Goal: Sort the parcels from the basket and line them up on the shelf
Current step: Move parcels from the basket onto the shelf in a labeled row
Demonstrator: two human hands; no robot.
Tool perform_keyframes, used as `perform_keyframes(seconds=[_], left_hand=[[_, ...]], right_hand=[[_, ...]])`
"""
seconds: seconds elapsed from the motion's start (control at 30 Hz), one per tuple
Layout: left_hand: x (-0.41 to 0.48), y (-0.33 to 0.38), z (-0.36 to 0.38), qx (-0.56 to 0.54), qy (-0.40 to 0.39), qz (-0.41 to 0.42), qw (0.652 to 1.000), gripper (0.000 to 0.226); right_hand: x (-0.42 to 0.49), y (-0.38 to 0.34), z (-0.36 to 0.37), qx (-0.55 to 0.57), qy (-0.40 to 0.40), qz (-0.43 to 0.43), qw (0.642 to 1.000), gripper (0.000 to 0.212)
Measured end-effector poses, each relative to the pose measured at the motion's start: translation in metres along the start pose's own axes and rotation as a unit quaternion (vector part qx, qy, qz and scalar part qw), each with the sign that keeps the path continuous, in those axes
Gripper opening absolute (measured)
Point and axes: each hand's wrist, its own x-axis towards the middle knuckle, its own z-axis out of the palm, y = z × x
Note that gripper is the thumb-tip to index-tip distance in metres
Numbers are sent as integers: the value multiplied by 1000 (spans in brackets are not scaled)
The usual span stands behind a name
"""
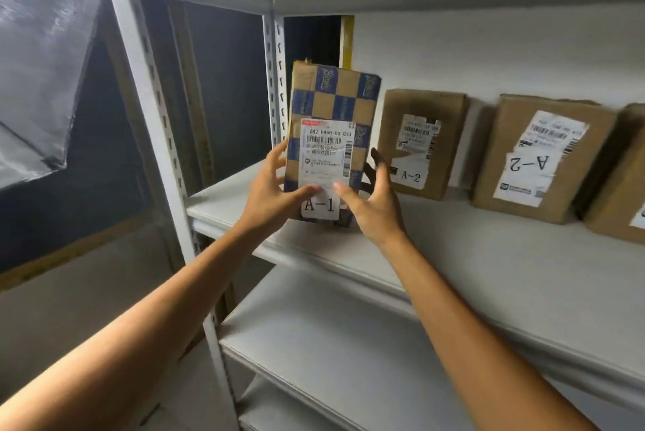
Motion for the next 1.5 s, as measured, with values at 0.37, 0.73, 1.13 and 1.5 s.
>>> perform_keyframes(seconds=[0.37,0.73,1.13,1.5], left_hand=[[128,-76,5,-35,-80,-48,995,73],[208,-108,35,-27,-145,-6,989,71],[212,-117,26,-27,-189,-13,982,66],[137,-84,8,94,-156,12,983,50]], right_hand=[[94,35,44,-152,87,62,983,36],[139,64,75,-213,161,148,952,47],[144,60,70,-168,92,191,963,62],[70,17,39,-185,5,134,974,50]])
